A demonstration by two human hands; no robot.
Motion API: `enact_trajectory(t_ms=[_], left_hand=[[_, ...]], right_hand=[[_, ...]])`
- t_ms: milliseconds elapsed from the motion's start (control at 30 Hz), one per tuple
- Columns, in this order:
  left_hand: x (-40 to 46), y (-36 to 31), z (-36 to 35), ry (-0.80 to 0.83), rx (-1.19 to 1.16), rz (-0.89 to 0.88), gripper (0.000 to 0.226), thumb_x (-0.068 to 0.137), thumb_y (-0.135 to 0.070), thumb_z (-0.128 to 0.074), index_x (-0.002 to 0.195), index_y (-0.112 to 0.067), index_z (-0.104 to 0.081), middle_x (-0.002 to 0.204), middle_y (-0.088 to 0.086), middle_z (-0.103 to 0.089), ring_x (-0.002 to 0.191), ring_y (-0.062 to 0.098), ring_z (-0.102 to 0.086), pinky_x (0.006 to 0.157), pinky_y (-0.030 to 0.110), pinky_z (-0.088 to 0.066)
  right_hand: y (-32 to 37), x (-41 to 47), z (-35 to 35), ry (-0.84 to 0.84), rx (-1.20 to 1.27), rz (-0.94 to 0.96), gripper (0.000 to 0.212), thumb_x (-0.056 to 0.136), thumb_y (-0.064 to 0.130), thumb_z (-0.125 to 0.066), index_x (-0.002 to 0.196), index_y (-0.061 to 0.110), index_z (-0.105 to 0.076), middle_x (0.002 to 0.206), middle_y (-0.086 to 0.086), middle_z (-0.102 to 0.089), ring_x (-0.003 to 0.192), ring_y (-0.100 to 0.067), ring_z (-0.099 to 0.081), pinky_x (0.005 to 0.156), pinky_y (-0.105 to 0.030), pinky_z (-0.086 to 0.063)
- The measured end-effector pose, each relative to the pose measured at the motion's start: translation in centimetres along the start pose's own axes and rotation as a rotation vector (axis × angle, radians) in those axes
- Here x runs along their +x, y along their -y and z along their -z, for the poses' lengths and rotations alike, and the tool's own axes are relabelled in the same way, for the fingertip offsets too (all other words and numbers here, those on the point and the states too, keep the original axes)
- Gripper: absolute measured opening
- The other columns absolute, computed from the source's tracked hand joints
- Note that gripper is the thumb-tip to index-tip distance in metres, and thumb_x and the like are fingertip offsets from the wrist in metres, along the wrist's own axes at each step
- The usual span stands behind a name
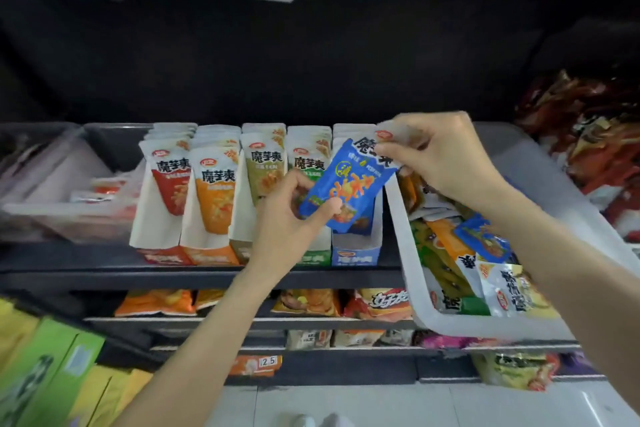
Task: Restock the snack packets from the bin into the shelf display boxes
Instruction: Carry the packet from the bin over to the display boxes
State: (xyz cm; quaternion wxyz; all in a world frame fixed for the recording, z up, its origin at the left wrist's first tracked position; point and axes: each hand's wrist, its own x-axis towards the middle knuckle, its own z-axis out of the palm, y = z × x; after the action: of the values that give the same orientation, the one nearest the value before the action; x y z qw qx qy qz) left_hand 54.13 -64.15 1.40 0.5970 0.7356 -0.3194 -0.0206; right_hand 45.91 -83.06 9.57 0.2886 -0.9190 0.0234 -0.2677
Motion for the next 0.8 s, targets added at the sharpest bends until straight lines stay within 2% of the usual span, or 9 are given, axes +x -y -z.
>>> enact_trajectory(t_ms=[100,200,300,400,467,533,633,733,800], left_hand=[[0.0,1.3,0.4,0.148,0.281,0.021,0.026,0.084,-0.034,-0.07,0.105,-0.028,-0.055,0.096,-0.017,-0.064,0.086,-0.007,-0.058,0.069,0.009,-0.044],[-0.4,2.7,0.1,0.199,0.565,-0.121,0.043,0.082,-0.049,-0.067,0.118,-0.028,-0.055,0.107,-0.015,-0.062,0.096,0.004,-0.054,0.077,0.02,-0.044],[-0.9,3.6,-0.3,0.272,0.661,-0.247,0.04,0.077,-0.052,-0.069,0.107,-0.027,-0.064,0.105,-0.006,-0.059,0.097,0.015,-0.053,0.079,0.03,-0.044],[-1.1,3.8,-0.7,0.322,0.722,-0.291,0.026,0.075,-0.05,-0.073,0.086,-0.027,-0.068,0.097,-0.007,-0.054,0.093,0.014,-0.05,0.076,0.027,-0.037],[-1.1,3.9,-0.8,0.346,0.741,-0.281,0.021,0.078,-0.046,-0.072,0.086,-0.027,-0.067,0.1,-0.007,-0.052,0.096,0.012,-0.047,0.077,0.024,-0.03],[-1.1,4.0,-0.8,0.353,0.76,-0.275,0.016,0.082,-0.039,-0.07,0.091,-0.027,-0.067,0.104,-0.007,-0.051,0.099,0.012,-0.045,0.077,0.022,-0.027],[-1.1,4.1,-0.8,0.359,0.757,-0.266,0.012,0.081,-0.034,-0.071,0.09,-0.026,-0.067,0.102,-0.007,-0.052,0.098,0.013,-0.045,0.076,0.024,-0.031],[-1.3,4.2,-0.9,0.325,0.761,-0.32,0.014,0.077,-0.033,-0.075,0.084,-0.025,-0.067,0.093,-0.005,-0.056,0.088,0.017,-0.053,0.072,0.03,-0.046],[-1.8,3.5,-0.8,0.249,0.682,-0.379,0.017,0.081,-0.039,-0.067,0.089,-0.024,-0.068,0.092,-0.006,-0.059,0.087,0.015,-0.055,0.07,0.03,-0.048]], right_hand=[[-0.5,1.5,0.7,0.026,-0.14,0.046,0.008,0.086,0.014,-0.067,0.091,0.01,-0.072,0.071,-0.006,-0.069,0.054,-0.013,-0.062,0.055,-0.03,-0.051],[-0.8,2.2,0.9,0.009,-0.363,0.136,0.012,0.084,0.012,-0.064,0.092,0.013,-0.073,0.075,-0.005,-0.071,0.066,-0.02,-0.063,0.066,-0.037,-0.053],[-0.8,2.9,-0.7,0.072,-0.5,0.147,0.013,0.086,0.014,-0.06,0.091,0.01,-0.071,0.078,-0.01,-0.07,0.076,-0.031,-0.065,0.071,-0.045,-0.053],[-1.2,3.4,-3.5,0.259,-0.648,0.081,0.018,0.09,0.017,-0.054,0.099,0.01,-0.069,0.091,-0.012,-0.07,0.089,-0.035,-0.062,0.075,-0.038,-0.048],[-1.6,3.3,-5.3,0.36,-0.704,0.031,0.016,0.091,0.018,-0.054,0.097,0.01,-0.066,0.094,-0.013,-0.068,0.092,-0.037,-0.06,0.07,-0.036,-0.042],[-2.5,2.9,-6.5,0.394,-0.716,-0.013,0.012,0.091,0.018,-0.054,0.095,0.01,-0.062,0.094,-0.015,-0.066,0.09,-0.038,-0.061,0.07,-0.038,-0.047],[-3.5,2.6,-6.8,0.311,-0.675,-0.025,0.013,0.09,0.016,-0.057,0.101,0.01,-0.057,0.102,-0.013,-0.063,0.091,-0.036,-0.061,0.075,-0.044,-0.052],[-3.5,2.2,-5.1,0.088,-0.482,0.022,0.025,0.086,0.013,-0.062,0.111,0.011,-0.059,0.111,-0.009,-0.058,0.091,-0.029,-0.062,0.077,-0.044,-0.052],[-3.3,0.9,-2.6,-0.064,-0.409,0.046,0.023,0.087,0.016,-0.061,0.109,0.012,-0.062,0.11,-0.006,-0.06,0.088,-0.024,-0.062,0.074,-0.04,-0.053]])
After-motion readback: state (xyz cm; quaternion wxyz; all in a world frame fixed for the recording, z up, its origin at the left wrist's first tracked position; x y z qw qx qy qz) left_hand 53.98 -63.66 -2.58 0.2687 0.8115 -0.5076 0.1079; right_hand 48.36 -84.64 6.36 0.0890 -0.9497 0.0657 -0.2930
